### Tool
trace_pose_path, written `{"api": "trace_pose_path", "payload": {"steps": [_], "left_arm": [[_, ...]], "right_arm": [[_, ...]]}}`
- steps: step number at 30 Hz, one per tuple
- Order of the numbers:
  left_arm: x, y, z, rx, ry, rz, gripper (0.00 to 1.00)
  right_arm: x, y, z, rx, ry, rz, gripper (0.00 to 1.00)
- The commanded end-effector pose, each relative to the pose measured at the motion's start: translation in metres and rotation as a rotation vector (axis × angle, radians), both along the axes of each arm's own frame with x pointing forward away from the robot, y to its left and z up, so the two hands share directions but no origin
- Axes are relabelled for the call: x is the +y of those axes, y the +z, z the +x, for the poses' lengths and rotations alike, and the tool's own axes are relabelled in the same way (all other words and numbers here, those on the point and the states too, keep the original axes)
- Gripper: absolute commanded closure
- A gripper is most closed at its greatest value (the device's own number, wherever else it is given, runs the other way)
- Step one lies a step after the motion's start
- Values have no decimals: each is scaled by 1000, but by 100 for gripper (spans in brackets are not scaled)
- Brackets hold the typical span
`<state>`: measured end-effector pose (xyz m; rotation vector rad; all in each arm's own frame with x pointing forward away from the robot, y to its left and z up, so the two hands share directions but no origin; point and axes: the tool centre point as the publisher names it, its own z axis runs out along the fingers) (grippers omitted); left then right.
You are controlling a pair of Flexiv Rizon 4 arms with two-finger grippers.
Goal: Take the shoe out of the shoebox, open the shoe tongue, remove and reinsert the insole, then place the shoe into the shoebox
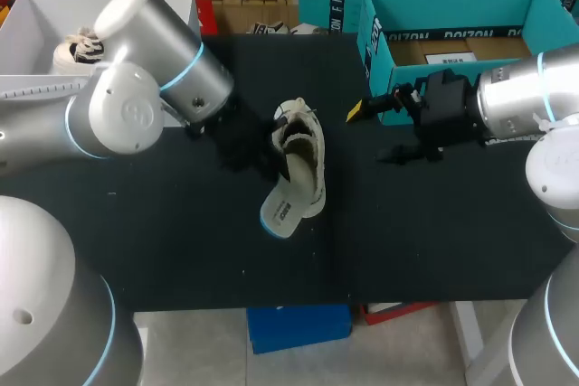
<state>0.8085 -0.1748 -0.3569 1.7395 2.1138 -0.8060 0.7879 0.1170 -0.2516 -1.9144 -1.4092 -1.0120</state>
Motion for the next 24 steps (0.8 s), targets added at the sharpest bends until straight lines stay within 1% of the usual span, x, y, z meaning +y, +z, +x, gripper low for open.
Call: {"api": "trace_pose_path", "payload": {"steps": [1, 11, 19, 24], "left_arm": [[0, -9, 3, -25, -2, 7, 100], [-8, -10, 22, -135, 15, -29, 100], [-12, -12, 32, -146, 26, -25, 100], [-14, -7, 39, -157, 36, -19, 100]], "right_arm": [[1, 0, 0, 1, -1, -2, 0], [1, 0, 0, 1, -1, -2, 0], [1, 0, 0, 1, -1, -2, 0], [1, 0, 0, 1, -1, -2, 0]]}}
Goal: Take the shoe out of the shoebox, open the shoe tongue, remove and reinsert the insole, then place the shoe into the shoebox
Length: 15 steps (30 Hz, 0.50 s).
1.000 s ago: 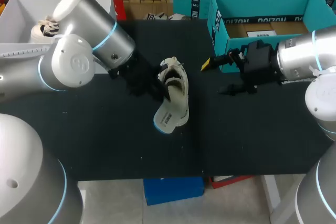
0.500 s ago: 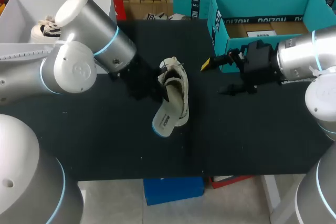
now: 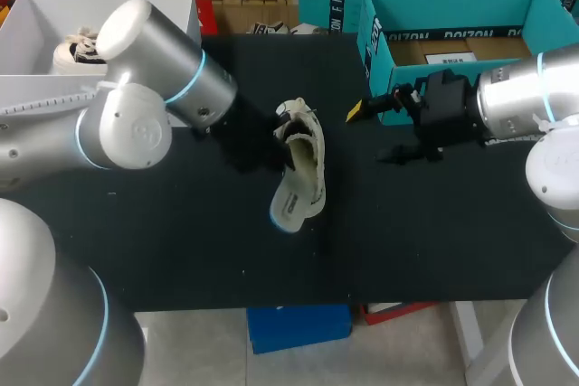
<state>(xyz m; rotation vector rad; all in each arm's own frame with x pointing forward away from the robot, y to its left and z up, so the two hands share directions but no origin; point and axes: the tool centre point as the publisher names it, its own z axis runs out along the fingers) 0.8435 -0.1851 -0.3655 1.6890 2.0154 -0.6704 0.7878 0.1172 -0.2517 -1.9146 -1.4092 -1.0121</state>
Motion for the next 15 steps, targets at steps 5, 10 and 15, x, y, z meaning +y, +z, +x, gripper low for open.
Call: {"api": "trace_pose_path", "payload": {"steps": [5, 10, 15], "left_arm": [[-10, 8, 10, -4, -5, 26, 100], [-15, 9, 19, -5, -13, 46, 100], [-18, 7, 24, -4, -20, 52, 100]], "right_arm": [[0, 0, 0, 1, 0, -1, 0], [0, 0, 0, 1, 0, -1, 0], [0, 0, 0, 1, 0, -1, 0]]}}
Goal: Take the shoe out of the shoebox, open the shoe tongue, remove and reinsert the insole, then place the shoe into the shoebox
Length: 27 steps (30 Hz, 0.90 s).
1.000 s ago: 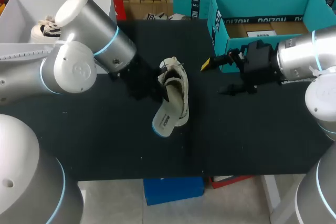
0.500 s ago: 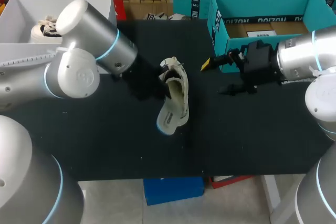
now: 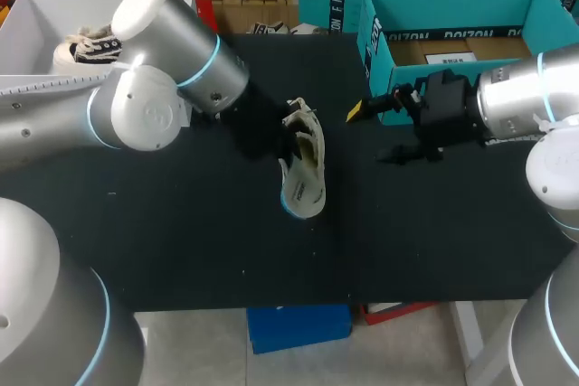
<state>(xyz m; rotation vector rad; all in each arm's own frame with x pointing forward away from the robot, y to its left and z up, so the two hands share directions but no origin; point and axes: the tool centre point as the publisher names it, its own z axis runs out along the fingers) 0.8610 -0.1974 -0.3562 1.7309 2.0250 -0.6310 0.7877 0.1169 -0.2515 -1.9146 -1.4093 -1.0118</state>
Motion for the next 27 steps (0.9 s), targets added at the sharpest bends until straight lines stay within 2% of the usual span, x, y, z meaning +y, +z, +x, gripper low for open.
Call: {"api": "trace_pose_path", "payload": {"steps": [1, 7, 14, 27], "left_arm": [[-6, -4, 7, 2, -5, 11, 100], [-5, -11, 7, -4, -7, 10, 100], [3, -25, 17, -1, 42, 22, 100], [4, -28, 34, -65, 119, -14, 100]], "right_arm": [[1, 0, 0, 1, -1, -1, 0], [1, 0, 0, 1, -1, -1, 0], [1, 0, 0, 1, -1, -1, 0], [1, 0, 0, 1, -1, -1, 0]]}}
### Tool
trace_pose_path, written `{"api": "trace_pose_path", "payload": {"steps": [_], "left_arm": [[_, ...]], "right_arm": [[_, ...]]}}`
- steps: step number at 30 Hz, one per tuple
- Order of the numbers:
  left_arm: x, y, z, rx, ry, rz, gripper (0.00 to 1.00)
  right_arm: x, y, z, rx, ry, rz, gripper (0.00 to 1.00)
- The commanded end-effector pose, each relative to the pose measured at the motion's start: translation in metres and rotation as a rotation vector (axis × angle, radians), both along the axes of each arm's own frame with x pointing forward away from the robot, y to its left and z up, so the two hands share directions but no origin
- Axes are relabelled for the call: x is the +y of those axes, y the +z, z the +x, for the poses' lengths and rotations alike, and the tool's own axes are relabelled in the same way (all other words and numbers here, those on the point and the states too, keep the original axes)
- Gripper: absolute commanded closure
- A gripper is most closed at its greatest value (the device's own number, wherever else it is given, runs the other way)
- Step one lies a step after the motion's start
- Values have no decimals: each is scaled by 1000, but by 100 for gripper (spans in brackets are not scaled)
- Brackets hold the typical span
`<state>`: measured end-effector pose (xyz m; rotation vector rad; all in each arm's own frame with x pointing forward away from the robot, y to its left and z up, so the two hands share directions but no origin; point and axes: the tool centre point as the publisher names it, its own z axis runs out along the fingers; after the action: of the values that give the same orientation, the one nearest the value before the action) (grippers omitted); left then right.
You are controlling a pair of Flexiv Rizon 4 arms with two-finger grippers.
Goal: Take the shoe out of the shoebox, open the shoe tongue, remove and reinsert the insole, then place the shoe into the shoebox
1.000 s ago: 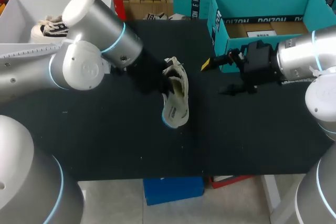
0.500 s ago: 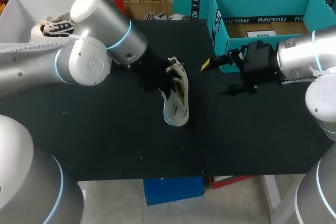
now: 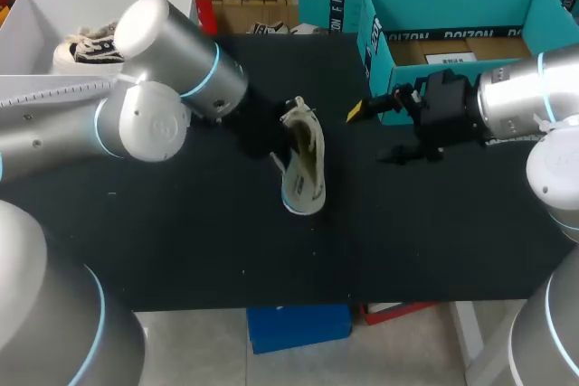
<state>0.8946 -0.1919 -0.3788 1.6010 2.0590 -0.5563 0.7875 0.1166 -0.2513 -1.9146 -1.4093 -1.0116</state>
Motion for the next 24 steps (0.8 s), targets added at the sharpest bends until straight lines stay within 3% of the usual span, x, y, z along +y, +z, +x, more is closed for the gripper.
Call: {"api": "trace_pose_path", "payload": {"steps": [1, 12, 23, 24], "left_arm": [[-1, -5, 1, -14, 11, -1, 100], [4, 6, 17, -90, 78, -34, 100], [2, -2, 8, -61, 82, -48, 100], [1, -1, 7, -52, 84, -60, 69]], "right_arm": [[1, 0, 1, 1, -1, -1, 0], [1, 0, 1, 1, -1, -1, 0], [1, 0, 1, 1, -1, -1, 0], [1, 0, 1, 1, -1, -1, 0]]}}
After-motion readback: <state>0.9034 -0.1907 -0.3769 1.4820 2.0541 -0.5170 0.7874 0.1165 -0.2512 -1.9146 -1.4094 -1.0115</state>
